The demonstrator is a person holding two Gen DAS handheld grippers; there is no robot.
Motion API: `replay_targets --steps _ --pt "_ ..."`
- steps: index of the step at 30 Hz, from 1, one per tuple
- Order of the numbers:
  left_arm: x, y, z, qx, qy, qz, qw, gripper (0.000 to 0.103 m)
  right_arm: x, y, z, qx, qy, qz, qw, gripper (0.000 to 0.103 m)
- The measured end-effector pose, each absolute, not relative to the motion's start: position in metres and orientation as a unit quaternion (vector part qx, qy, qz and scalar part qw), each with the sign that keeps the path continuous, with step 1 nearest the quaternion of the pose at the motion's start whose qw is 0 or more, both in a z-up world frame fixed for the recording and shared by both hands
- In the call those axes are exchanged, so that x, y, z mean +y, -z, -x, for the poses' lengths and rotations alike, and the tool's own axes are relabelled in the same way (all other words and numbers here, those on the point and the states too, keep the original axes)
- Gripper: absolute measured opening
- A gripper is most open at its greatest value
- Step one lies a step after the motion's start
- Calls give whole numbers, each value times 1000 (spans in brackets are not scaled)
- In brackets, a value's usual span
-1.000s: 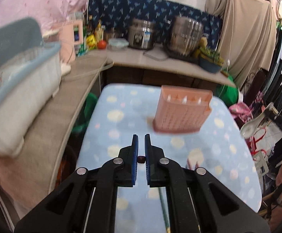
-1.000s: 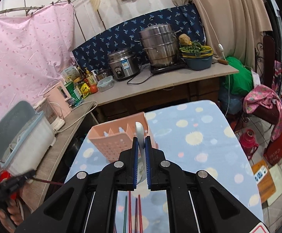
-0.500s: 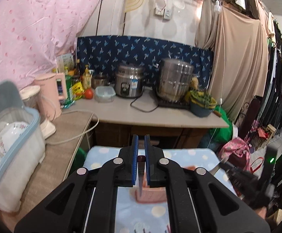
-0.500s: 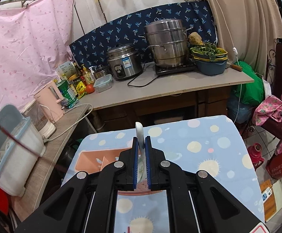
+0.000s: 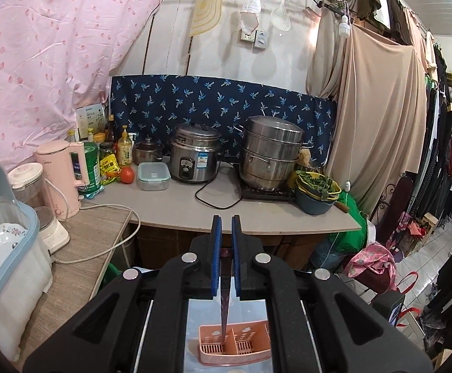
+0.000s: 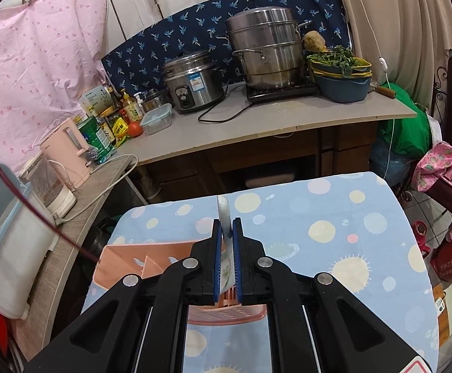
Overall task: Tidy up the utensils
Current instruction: 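Lower the chopstick into the pink basket with the left gripper while the right drops the spoon in, then move both open grippers back over the remaining chopsticks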
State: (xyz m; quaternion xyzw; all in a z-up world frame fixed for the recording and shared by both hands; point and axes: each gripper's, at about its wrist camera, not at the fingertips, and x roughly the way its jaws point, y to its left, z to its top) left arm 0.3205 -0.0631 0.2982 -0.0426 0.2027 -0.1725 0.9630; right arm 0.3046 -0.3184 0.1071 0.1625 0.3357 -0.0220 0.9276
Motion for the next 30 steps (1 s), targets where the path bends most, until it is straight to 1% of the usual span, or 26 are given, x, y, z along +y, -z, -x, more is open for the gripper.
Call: replay_targets --steps 8,10,11,12,14,15,16,17,18,19,20,21,23,30 --pt "-70 -261 -335 238 170 40 955 7 -321 -90 -307 344 25 -161 925 9" --pt "-71 -250 -337 240 164 37 956 9 -320 -93 -304 341 27 -157 927 15" --pt "-72 -243 -338 242 154 32 958 19 -321 -96 -300 337 26 -157 928 21" --pt "-70 -239 -337 243 147 29 958 37 -321 -99 -296 335 25 -158 929 24" --pt "-67 -234 -334 244 139 28 959 52 -321 -107 -286 328 23 -156 932 26" --pt "-63 -231 -330 241 135 26 961 58 -321 -111 -280 324 24 -154 933 29" --pt "-61 -229 -327 240 131 22 962 60 -322 -114 -275 321 25 -156 934 31" --pt "-58 -227 -323 240 125 18 963 64 -323 -118 -267 317 24 -161 934 36" --pt "-55 -226 -318 240 123 16 963 65 -325 -121 -260 314 24 -165 935 41" --pt "-52 -224 -314 241 123 14 963 66 -326 -123 -252 311 23 -168 935 42" --pt "-49 -222 -309 244 122 12 962 68 -326 -125 -244 309 22 -170 935 44" --pt "-45 -219 -302 246 120 10 962 73 -326 -127 -236 308 21 -173 935 45" --pt "-40 -215 -291 247 118 6 962 76 -326 -129 -218 307 18 -181 934 48" --pt "-22 -187 -237 267 126 -4 955 81 -320 -118 -156 323 9 -199 925 53"
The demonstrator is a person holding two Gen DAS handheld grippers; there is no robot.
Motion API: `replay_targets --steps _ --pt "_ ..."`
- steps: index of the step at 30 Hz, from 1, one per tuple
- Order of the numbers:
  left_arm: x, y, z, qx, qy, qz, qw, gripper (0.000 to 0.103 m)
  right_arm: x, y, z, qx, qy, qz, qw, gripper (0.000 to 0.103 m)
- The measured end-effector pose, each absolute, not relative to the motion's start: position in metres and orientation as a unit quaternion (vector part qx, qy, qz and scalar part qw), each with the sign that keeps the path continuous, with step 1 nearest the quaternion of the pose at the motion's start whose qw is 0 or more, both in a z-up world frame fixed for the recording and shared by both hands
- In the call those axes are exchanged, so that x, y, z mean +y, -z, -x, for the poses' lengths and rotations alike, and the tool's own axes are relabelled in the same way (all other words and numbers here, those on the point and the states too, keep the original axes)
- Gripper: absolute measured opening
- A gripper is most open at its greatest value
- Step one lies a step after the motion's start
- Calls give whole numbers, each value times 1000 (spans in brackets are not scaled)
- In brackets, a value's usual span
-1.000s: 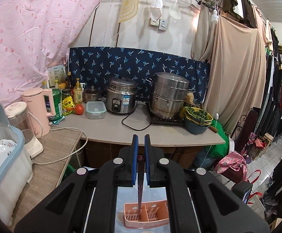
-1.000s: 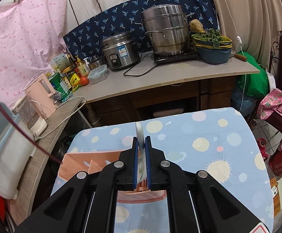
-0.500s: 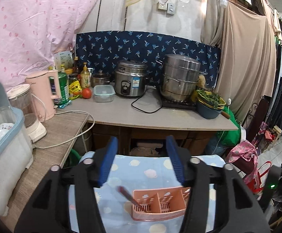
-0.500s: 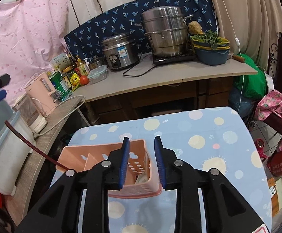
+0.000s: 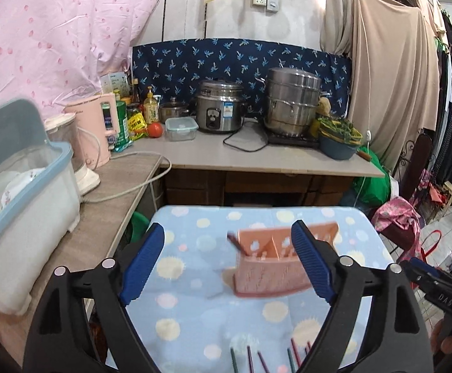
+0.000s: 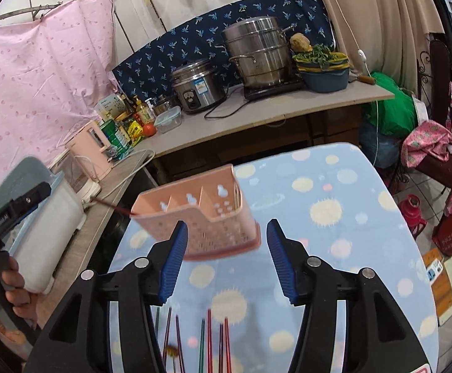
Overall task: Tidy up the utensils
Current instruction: 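Move both open grippers back over the remaining chopsticks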
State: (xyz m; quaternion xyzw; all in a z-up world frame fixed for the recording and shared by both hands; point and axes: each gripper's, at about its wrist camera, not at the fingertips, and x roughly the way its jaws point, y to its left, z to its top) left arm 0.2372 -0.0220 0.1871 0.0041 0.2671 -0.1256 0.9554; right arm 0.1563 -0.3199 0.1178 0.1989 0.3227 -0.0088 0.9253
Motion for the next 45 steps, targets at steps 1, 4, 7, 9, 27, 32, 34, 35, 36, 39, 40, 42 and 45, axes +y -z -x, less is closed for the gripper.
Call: replay_targets --steps 1,4,7,9,27,32,34,35,36,39,40,42,45 --pt "-20 -180 -227 271 126 -8 954 81 -319 -114 -148 327 9 -201 923 53" --pt "-17 -159 -203 287 122 -22 950 81 -313 -100 -122 342 15 -197 919 53" --pt "-13 -136 -182 309 123 -30 943 81 -306 -85 -97 356 19 -189 915 53" --pt "-10 -118 -169 327 123 -34 936 81 -300 -75 -82 366 20 -181 913 53" --pt "12 -4 -76 440 105 -40 891 81 -240 16 8 452 11 -114 885 53" --pt "12 11 -65 458 104 -36 882 81 -232 31 13 465 11 -113 878 53" --pt "13 15 -61 462 102 -33 880 81 -230 34 14 468 12 -110 877 52" --pt "13 17 -60 464 102 -33 879 81 -230 36 15 469 12 -109 876 50" --pt "14 18 -59 467 103 -31 878 81 -229 37 15 469 12 -107 876 48" --pt "14 24 -55 473 104 -30 874 81 -226 41 15 471 12 -99 877 39" --pt "13 25 -54 475 105 -30 873 81 -225 42 15 472 12 -95 877 37" --pt "13 27 -53 478 106 -30 871 81 -223 45 14 475 11 -90 876 30" --pt "11 30 -53 481 108 -31 870 81 -221 48 14 477 13 -86 875 21"
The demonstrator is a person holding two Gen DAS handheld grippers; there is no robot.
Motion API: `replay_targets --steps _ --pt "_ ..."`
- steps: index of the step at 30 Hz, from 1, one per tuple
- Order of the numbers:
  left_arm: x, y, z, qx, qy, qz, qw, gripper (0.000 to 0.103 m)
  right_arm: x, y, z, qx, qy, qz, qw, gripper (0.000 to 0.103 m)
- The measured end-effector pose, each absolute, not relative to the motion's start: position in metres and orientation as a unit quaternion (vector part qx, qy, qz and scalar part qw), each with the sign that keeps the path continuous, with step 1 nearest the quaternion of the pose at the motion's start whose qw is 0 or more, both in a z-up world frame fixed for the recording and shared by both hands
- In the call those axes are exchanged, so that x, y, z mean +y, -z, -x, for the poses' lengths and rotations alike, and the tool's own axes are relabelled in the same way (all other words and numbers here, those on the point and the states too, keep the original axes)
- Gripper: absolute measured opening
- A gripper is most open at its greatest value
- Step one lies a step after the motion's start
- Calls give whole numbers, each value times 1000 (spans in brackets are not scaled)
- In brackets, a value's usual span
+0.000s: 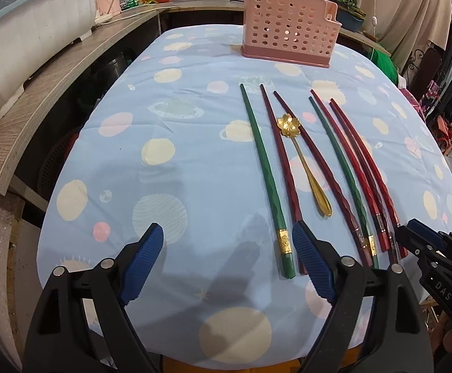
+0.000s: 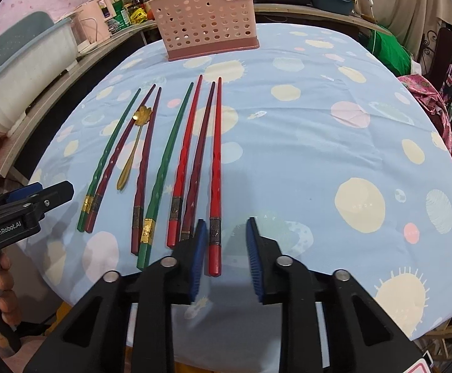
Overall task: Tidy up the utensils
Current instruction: 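Move both open grippers back over the remaining chopsticks, then grasp a red chopstick with the right gripper while the left grasps a green chopstick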
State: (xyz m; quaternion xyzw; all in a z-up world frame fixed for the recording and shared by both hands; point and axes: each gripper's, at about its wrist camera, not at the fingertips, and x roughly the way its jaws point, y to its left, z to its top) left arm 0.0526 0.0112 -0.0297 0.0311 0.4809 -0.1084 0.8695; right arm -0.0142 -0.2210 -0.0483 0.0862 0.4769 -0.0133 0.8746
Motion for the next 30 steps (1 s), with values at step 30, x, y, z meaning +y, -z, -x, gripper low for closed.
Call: replay_targets --steps 30 --pt "-5 51 -51 493 110 -62 861 56 -226 50 16 468 26 -90 879 8"
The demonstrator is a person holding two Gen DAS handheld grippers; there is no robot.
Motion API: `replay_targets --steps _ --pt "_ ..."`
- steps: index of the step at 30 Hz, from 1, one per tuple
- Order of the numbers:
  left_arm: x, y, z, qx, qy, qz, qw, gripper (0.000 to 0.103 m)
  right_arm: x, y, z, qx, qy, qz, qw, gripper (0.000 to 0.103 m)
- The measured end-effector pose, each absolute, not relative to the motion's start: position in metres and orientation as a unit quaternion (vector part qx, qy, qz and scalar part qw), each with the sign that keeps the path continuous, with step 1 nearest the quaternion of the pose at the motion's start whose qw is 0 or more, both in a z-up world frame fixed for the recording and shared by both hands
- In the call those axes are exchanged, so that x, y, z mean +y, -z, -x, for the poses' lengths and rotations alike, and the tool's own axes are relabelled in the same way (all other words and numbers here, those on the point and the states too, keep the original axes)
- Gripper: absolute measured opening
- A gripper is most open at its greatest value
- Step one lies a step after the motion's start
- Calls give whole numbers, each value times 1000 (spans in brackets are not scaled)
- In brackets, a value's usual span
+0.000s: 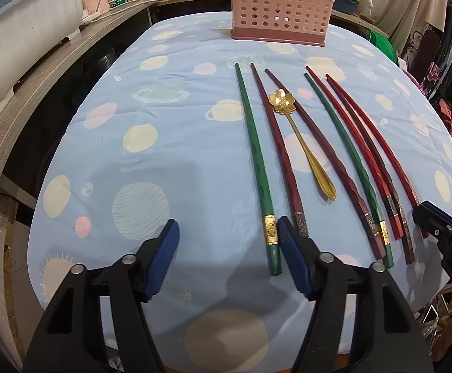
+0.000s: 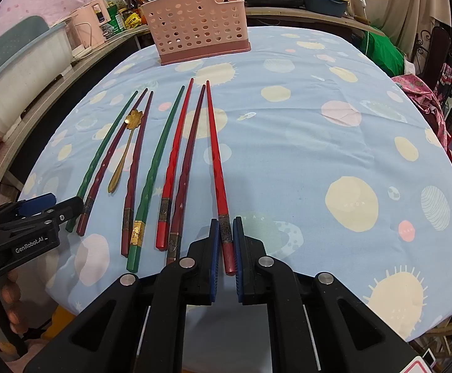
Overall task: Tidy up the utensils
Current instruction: 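Grasp a red chopstick with the right gripper while the left grasps a green chopstick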
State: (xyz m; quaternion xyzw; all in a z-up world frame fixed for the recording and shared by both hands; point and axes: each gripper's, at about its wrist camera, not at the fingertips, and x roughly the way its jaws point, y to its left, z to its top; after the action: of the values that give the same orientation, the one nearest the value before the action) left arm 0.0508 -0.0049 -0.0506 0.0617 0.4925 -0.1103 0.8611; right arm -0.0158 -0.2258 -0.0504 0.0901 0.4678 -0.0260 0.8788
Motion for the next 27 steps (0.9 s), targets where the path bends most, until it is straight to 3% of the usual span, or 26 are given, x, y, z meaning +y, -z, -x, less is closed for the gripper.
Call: replay_targets --steps 4,6,9,27 --pt "-6 48 -49 488 117 -63 863 36 -226 50 16 468 26 -90 879 8" --pt "-6 48 -49 487 121 -64 863 20 -226 50 16 468 26 -90 879 8" --pt "-6 47 -48 488 125 -62 862 8 -226 51 16 468 26 -90 879 8" --pt "-1 10 -49 474 143 -33 868 7 -235 12 14 434 8 -131 891 5"
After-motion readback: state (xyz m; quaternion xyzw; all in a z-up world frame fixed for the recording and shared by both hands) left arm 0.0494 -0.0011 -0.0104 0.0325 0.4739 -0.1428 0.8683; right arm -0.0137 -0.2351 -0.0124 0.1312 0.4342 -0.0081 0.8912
